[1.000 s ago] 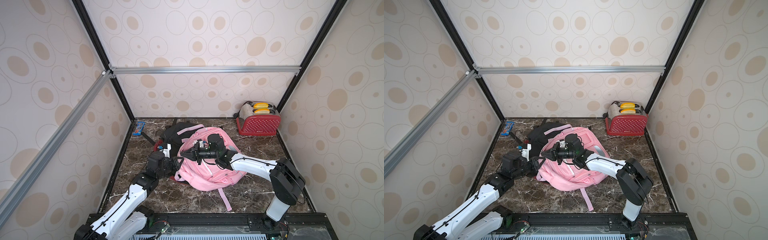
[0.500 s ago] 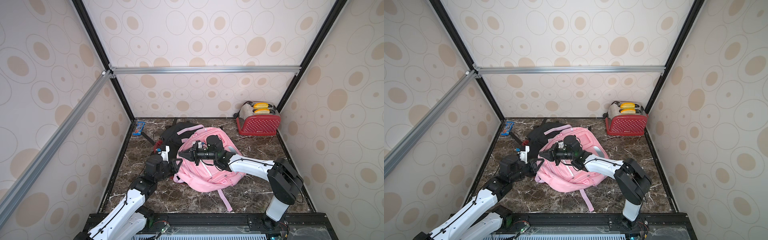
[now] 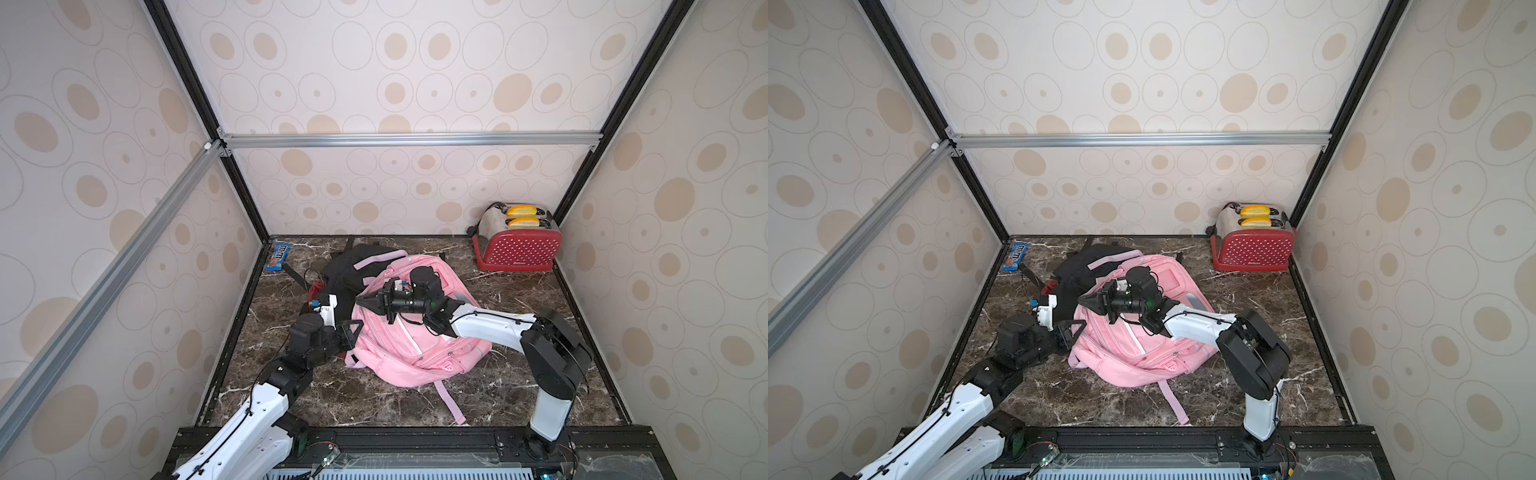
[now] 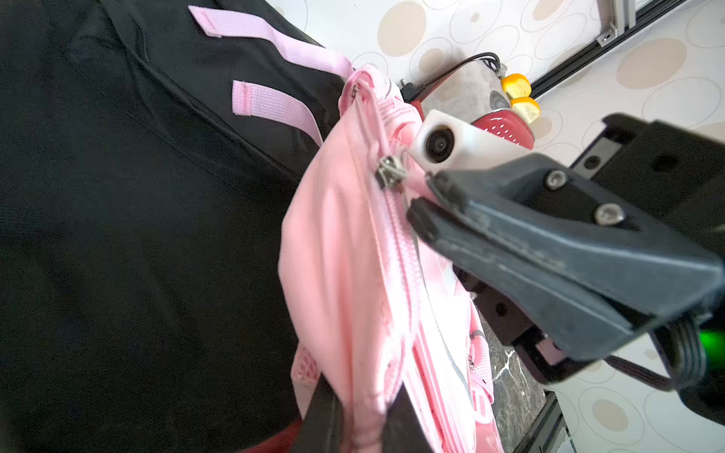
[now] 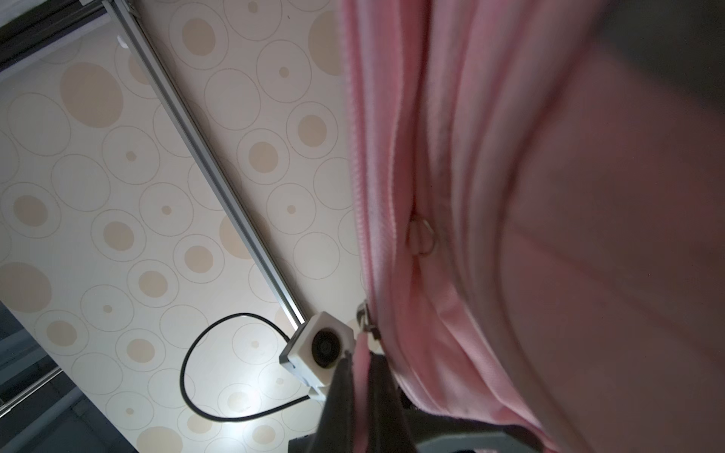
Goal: Zip up the backpack
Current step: Zip the zipper on the backpack.
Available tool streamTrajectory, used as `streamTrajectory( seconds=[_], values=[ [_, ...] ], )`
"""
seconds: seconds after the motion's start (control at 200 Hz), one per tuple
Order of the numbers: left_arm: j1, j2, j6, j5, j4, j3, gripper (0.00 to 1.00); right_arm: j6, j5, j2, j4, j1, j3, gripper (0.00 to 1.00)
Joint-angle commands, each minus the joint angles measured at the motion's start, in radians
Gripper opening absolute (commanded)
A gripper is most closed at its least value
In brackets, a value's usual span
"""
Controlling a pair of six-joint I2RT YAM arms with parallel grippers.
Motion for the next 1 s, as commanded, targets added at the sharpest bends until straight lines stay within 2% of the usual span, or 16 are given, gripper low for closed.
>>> streamTrajectory(
  seconds=[0.0, 0.285, 0.336, 0.366, 0.396, 0.491, 0.656, 0.997],
  values=[
    [-0.005, -0.025, -0.008, 0.036, -0.017, 0.006, 0.00, 0.001, 0.071, 0.009, 0.097, -0.059, 0.049, 0.00],
    [-0.005, -0.016, 0.002, 0.027, -0.060, 0.039, 0.00, -0.033, 0.017, 0.005, 0.047, -0.114, 0.056, 0.00],
    [-0.005, -0.010, 0.013, 0.026, -0.076, 0.055, 0.11, -0.039, 0.000, 0.007, 0.037, -0.115, 0.069, 0.00],
    [-0.005, -0.006, 0.020, 0.020, -0.094, 0.071, 0.24, -0.038, -0.005, 0.006, 0.041, -0.112, 0.073, 0.00],
    [-0.004, 0.006, 0.028, 0.015, -0.123, 0.091, 0.33, -0.038, -0.007, 0.006, 0.044, -0.111, 0.074, 0.00],
    [-0.004, 0.037, 0.060, 0.009, -0.193, 0.151, 0.52, -0.046, -0.020, -0.004, 0.032, -0.110, 0.085, 0.00],
    [-0.005, 0.044, 0.078, -0.010, -0.234, 0.211, 0.71, -0.051, -0.027, -0.026, 0.021, -0.107, 0.084, 0.00],
    [-0.004, 0.164, 0.099, -0.030, -0.200, 0.294, 0.74, -0.063, -0.025, -0.085, 0.009, -0.070, 0.043, 0.00]
  ],
)
